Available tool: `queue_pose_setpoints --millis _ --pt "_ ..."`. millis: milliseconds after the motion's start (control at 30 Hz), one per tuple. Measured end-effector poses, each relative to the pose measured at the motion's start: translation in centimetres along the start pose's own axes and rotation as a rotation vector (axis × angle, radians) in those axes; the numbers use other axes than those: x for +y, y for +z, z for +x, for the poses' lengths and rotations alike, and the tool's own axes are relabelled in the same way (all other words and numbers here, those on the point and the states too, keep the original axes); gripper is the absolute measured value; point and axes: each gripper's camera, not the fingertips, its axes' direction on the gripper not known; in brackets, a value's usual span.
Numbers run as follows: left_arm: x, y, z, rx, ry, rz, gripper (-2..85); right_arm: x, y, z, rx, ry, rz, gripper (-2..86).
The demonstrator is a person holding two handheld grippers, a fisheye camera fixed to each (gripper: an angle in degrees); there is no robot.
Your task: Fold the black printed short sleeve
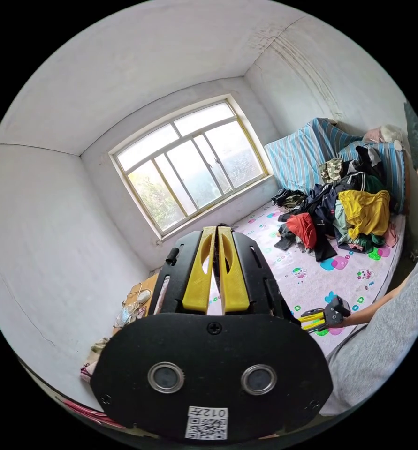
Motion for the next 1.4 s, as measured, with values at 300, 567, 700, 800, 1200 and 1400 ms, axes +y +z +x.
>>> queue_pose_setpoints --millis 300,567,700,800,1200,1400 --pt "0.1 -0.4 -4.2 -0.065 -0.071 -0.034 -0.2 -3.5 -4.3 2.9 -0.142 0.009 -0.004 -0.7" --pt "1.9 0.6 -10.1 -0.220 -0.180 -0.091 -0.2 -11.0 -24.2 9.7 -0.075 0.120 0.285 -1.0" --pt "3.3 -0.4 -12.6 -0.256 -0.231 -0.075 -0.2 -15.1 -32.7 8.8 0.002 0.076 0.370 -1.0" --pt "3.9 -1.2 -13.9 -0.272 -0.252 -0.047 -0.2 -18.2 -37.9 7.0 0.070 0.040 0.431 -1.0" --pt "0.8 16.5 -25.0 0.008 -0.261 -0.148 -0.2 -35.9 -37.6 13.4 0.276 0.085 0.372 -1.0" --pt "0.7 43.5 -29.3 0.239 -0.305 -0.442 0.0 -42.7 -19.6 32.1 0.339 0.214 0.013 -0.9"
